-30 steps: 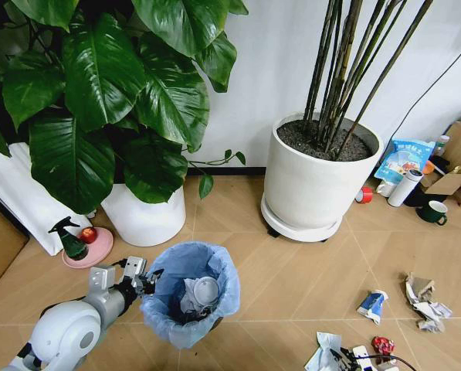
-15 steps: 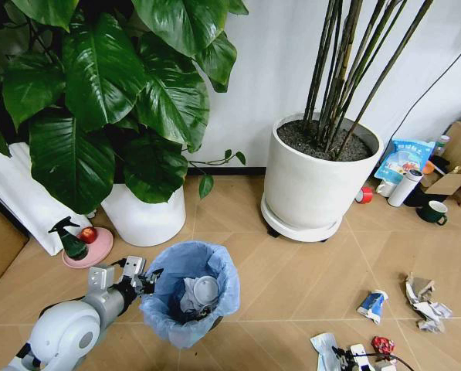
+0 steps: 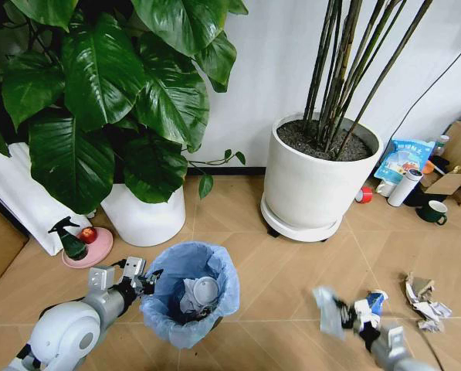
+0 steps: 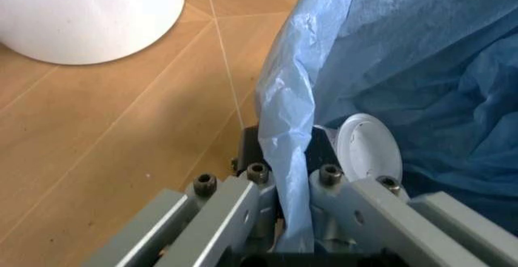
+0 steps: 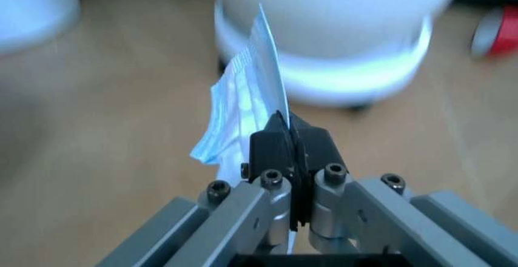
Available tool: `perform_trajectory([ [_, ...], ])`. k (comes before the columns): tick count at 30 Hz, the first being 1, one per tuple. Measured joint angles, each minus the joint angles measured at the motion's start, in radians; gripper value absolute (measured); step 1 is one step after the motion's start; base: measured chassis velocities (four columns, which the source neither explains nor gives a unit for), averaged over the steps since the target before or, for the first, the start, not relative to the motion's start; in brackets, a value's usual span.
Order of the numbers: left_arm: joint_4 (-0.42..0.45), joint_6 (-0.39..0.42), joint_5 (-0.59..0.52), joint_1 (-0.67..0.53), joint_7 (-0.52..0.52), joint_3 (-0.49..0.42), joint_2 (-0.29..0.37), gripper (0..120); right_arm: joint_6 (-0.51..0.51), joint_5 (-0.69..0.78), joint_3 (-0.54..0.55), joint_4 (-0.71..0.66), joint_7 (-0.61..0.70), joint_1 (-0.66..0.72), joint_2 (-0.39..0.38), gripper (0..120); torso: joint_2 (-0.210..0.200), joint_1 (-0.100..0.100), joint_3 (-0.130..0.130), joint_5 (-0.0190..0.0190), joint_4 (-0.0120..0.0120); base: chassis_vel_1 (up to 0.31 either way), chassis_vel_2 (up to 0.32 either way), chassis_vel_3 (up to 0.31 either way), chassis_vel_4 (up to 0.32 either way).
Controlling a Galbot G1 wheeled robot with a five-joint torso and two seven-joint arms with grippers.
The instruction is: Pick up the trash bin and place the garbage on the floor into it.
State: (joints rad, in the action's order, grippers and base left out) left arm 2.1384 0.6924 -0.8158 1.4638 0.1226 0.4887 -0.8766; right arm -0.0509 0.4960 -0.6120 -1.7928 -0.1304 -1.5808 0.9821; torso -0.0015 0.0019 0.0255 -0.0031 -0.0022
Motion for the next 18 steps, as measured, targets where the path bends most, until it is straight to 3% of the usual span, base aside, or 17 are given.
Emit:
perform_trajectory([
  [9, -0.02, -0.001, 0.002, -0.015, 0.002, -0.021, -0.006, 0, -0.124, 0.189, 0.01, -0.281, 0.127, 0.139, -0.073, 0, 0.0, 0.0, 0.0, 0.0001, 0.0001, 0.0, 0.0, 0.0, 0.0],
  [13, -0.028, -0.001, 0.001, -0.023, 0.003, -0.032, -0.006, 0, -0.151, 0.259, 0.057, -0.366, 0.157, 0.192, -0.117, 0, 0.0, 0.0, 0.0, -0.0002, 0.0, 0.0, 0.0, 0.0, 0.0],
  [18, -0.041, 0.003, -0.009, -0.051, 0.018, -0.059, -0.003, 0, -0.178, 0.368, 0.19, -0.432, 0.184, 0.355, -0.195, 0, 0.0, 0.0, 0.0, 0.0, 0.0001, 0.0, 0.0, 0.0, 0.0],
])
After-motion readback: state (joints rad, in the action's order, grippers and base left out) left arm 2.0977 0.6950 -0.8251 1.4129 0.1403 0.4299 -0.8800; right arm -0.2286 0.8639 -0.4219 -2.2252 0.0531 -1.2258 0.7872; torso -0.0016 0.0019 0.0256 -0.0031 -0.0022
